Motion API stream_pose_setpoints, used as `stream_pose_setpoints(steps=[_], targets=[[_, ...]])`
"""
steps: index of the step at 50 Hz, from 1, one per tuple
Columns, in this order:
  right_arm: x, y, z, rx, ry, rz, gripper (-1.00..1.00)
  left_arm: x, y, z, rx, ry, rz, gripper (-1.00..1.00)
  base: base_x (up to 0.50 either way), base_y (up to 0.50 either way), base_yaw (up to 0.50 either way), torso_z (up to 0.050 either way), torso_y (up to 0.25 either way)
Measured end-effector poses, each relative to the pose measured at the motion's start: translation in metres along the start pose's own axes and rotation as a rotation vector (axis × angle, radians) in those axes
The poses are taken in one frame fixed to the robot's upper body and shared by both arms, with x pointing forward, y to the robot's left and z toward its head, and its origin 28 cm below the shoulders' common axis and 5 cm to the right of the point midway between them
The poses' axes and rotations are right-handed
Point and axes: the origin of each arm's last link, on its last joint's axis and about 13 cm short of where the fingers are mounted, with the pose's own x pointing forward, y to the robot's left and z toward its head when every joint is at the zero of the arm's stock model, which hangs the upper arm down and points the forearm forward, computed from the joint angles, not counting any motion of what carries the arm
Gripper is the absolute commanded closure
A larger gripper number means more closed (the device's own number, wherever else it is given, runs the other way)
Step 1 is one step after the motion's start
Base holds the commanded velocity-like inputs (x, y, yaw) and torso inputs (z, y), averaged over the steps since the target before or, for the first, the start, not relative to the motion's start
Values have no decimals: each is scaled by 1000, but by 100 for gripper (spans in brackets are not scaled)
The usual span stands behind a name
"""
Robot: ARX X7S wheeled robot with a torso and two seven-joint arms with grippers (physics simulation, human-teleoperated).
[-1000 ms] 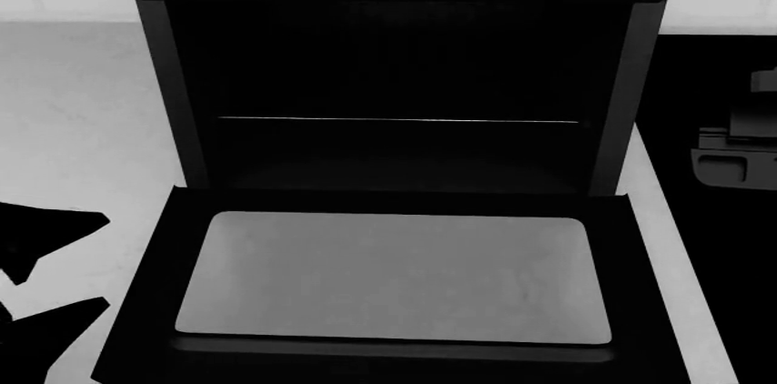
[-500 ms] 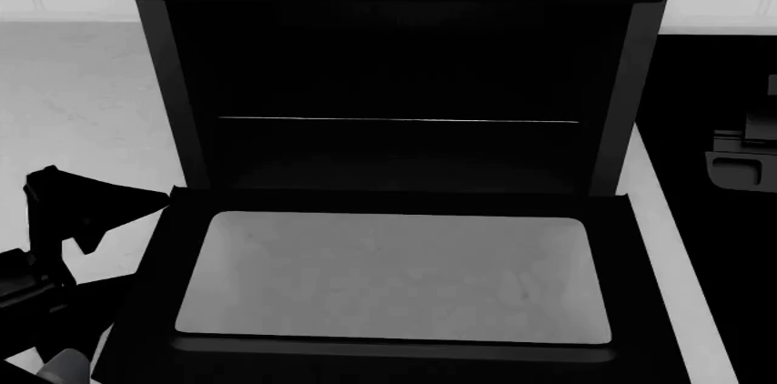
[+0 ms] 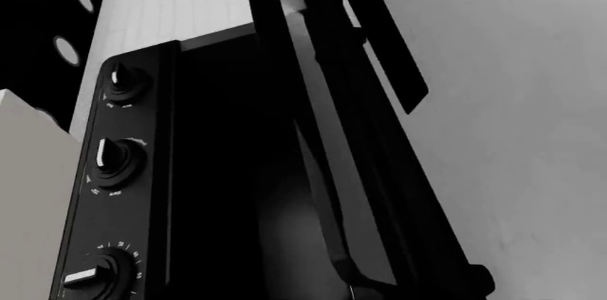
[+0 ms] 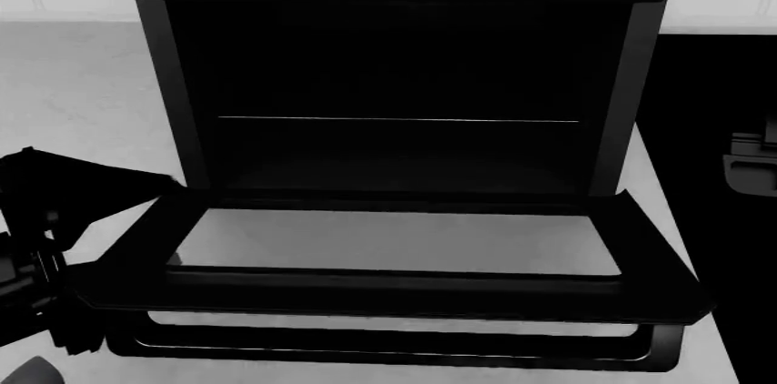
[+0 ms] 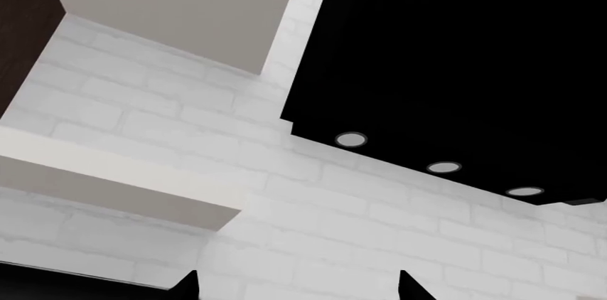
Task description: Close the toaster oven door.
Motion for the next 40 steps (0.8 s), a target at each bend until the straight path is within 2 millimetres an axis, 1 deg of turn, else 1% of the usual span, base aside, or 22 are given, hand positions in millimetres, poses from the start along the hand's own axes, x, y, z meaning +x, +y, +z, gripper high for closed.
stream_pose_setpoints(steps=[5,19,21,24,27,35,40], targets=[[-1,-1,2,-1,-5,-3,-100,-3,0,4,-23,23,8,-100,-2,0,-1,0,4],[-1,-3,5,-2,-14,-8,-100,-7,-8,17,-182,126,57,-100,-2,0,0,1,6],[-1,-3,6,-2,-15,-8,-100,-8,-6,19,-213,141,95,-100,-5,0,0,5,6],[-1,-3,7,-2,-16,-9,-100,-10,3,19,-260,166,189,-100,0,0,0,0,3],[-1,-3,8,-2,-17,-9,-100,-12,6,18,-308,197,234,-100,-9,0,2,3,8],[-2,-4,9,-4,-19,-12,-100,-12,-4,24,-442,244,289,-100,-5,0,5,1,7],[-3,-5,10,-4,-20,-15,-100,-8,-13,29,-586,292,381,-100,-2,0,1,2,4]])
